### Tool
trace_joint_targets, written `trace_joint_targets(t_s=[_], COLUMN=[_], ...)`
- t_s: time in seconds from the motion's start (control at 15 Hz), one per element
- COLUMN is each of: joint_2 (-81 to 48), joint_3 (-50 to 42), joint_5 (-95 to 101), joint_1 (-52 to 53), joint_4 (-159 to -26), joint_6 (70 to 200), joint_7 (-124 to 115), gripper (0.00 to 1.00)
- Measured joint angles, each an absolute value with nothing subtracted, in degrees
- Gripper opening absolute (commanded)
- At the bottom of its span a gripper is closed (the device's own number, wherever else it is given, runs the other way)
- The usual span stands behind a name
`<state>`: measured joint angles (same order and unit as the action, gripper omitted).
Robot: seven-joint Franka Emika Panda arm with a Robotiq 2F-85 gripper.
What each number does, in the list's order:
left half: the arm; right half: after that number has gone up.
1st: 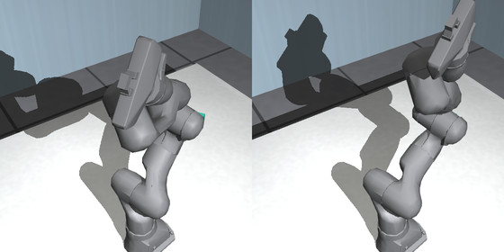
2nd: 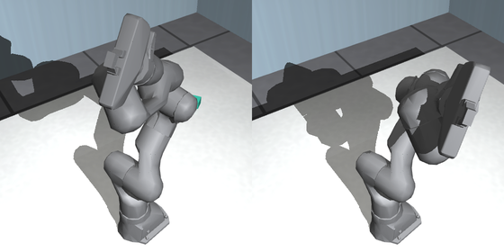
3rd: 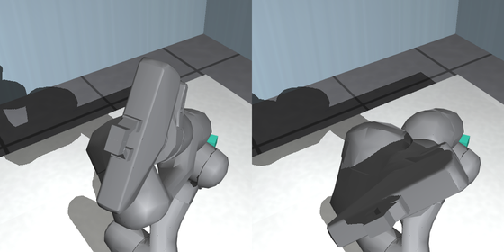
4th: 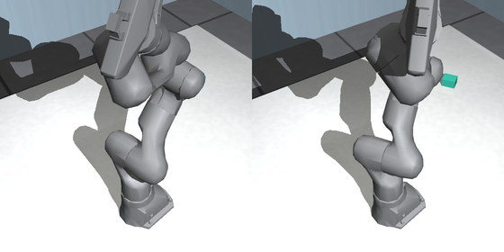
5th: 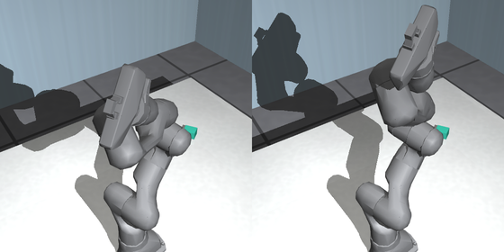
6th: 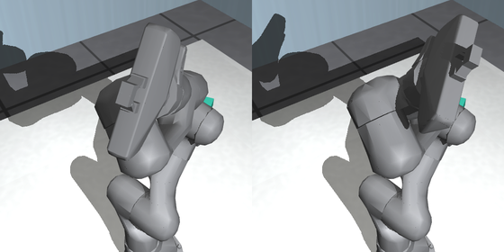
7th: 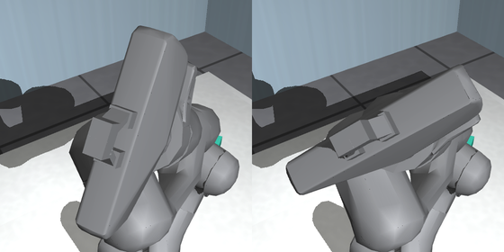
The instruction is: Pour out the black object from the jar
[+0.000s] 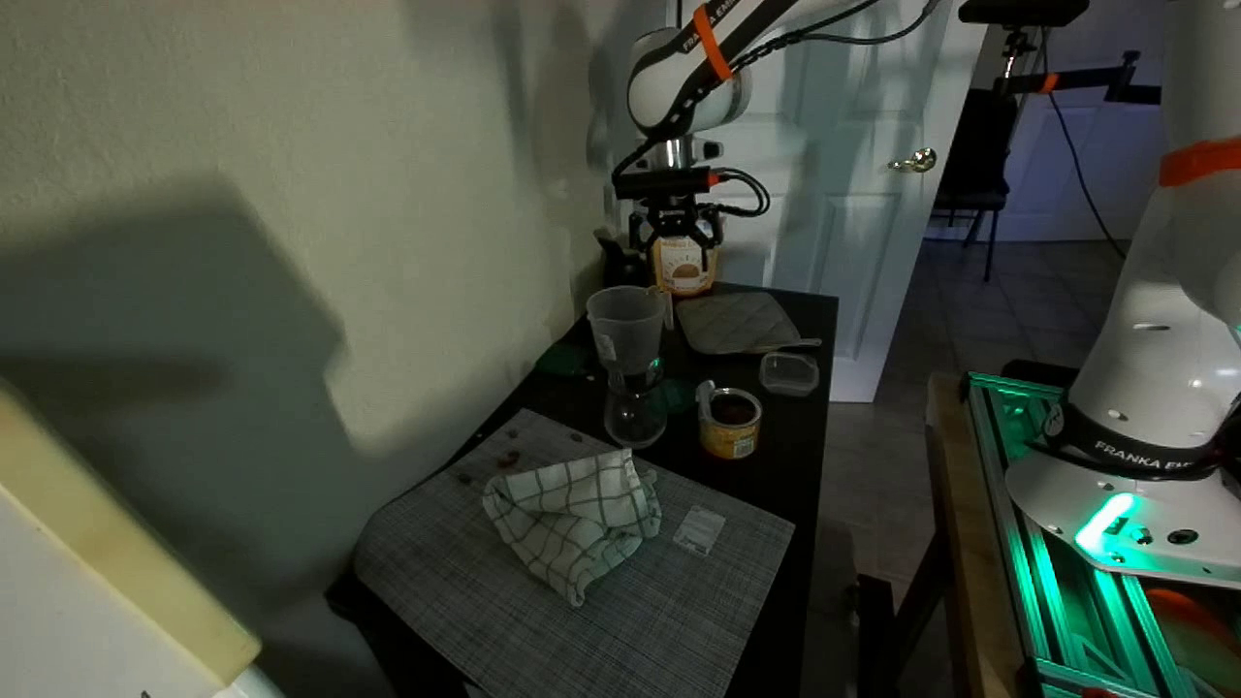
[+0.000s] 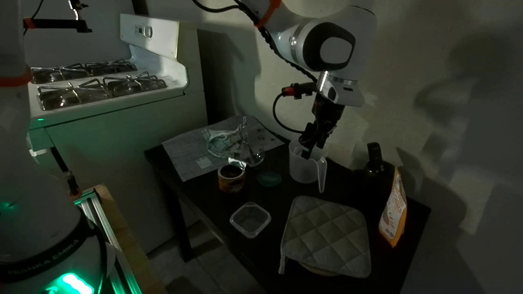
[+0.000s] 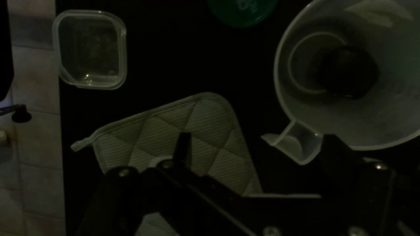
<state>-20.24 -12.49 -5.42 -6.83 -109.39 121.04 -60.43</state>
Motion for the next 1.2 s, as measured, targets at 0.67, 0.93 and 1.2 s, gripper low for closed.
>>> trace_joint_targets(t_s=[0.67,0.93,1.2], joint_2=[-27.54,-29.58,-31.36], joint_3=[-14.26,-14.64,-14.55], joint_5=[-14.03,-16.45,-17.39], joint_1=[-7.84,-8.06,-7.65], joint_4=[-103.07,-102.18,-101.71], joint_6=[122.71,124.44,127.57], joint_7=[-61.32,-61.59,-67.43], gripper=[1.00,1.00,1.00])
